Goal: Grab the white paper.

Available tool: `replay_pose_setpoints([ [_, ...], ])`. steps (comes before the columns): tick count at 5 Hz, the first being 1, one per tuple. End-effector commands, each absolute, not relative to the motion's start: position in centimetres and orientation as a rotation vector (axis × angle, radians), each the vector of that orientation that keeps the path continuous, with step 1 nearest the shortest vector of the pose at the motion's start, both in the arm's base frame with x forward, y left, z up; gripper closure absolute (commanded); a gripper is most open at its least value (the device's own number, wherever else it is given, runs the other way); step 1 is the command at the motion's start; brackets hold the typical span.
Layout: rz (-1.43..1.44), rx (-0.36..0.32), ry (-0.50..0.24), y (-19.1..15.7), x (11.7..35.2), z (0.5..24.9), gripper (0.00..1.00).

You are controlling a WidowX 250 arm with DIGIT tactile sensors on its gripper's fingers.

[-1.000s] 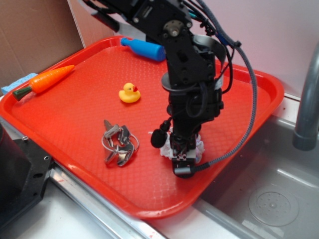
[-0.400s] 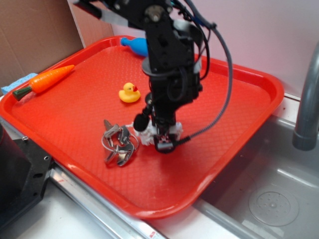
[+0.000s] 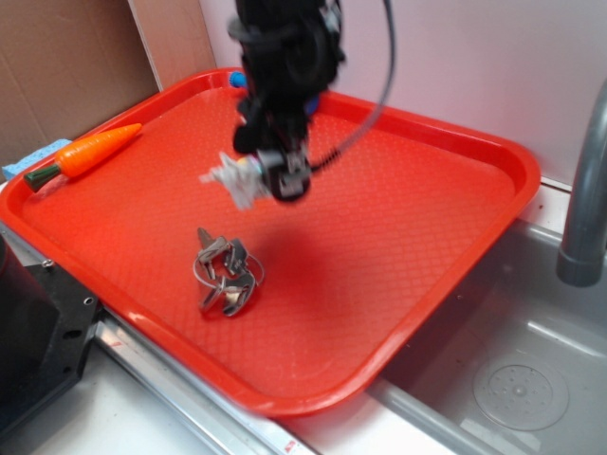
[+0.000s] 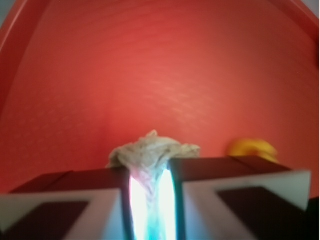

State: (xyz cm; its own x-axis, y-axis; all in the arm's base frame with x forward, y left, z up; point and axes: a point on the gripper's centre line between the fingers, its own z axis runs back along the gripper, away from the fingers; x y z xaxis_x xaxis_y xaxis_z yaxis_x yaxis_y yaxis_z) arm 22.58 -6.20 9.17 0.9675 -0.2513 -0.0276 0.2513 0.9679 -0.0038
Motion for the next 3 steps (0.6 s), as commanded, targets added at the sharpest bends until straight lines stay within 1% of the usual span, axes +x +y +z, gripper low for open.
replay_pose_setpoints([
  [1, 0.184, -0.033, -0.071, -0.6, 21.2, 16.2, 1.00],
  [2, 0.265, -0.012, -0.097, 0.7, 20.3, 17.1, 1.00],
  [3, 0.261, 0.006, -0.066, 0.5, 20.3, 16.9, 1.00],
])
